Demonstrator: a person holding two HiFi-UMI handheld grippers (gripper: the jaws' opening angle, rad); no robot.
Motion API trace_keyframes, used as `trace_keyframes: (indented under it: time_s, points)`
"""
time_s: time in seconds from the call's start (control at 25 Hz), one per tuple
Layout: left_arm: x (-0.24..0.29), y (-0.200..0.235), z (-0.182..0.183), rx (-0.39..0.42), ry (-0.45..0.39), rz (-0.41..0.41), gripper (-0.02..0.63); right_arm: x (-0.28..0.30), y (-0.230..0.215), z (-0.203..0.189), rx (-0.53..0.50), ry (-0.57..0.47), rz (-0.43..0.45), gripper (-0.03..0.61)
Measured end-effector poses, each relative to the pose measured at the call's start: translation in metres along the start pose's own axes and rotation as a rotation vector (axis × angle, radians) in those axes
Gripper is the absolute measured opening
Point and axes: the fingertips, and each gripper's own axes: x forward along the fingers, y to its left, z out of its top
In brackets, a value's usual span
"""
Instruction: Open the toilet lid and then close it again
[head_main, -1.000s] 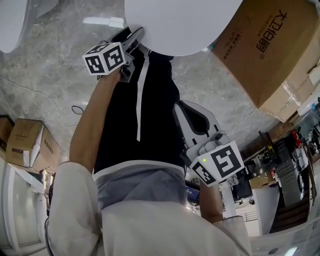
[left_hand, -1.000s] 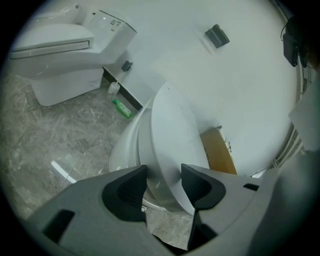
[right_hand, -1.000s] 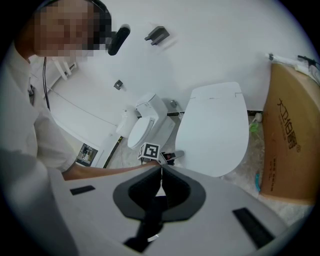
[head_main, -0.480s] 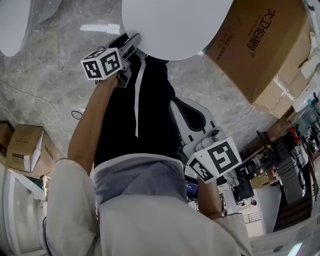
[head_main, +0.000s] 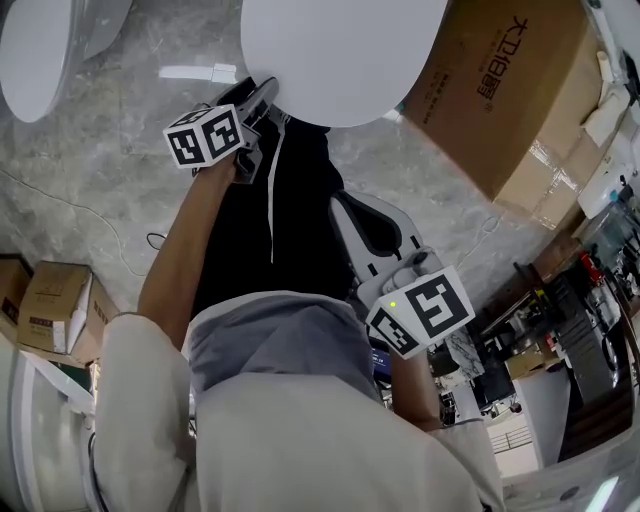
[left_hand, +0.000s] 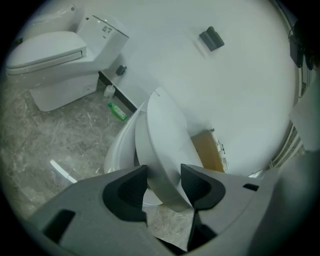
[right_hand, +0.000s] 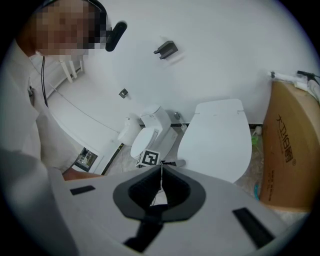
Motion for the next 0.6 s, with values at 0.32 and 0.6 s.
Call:
trace_keyframes:
  time_s: [0.32, 0.6]
  points:
    - [-0.014, -0.026, 0.015, -0.012, 0.001, 0.004, 0.202, -0.015, 0.012, 0.026, -0.029, -0.053, -0.006, 0.012]
    - [-0.022, -0.043, 0.028, -0.008, 0.001, 0.003, 0.202, -0.029, 0.015, 0.047, -0.04, -0.088, -0.008, 0.012]
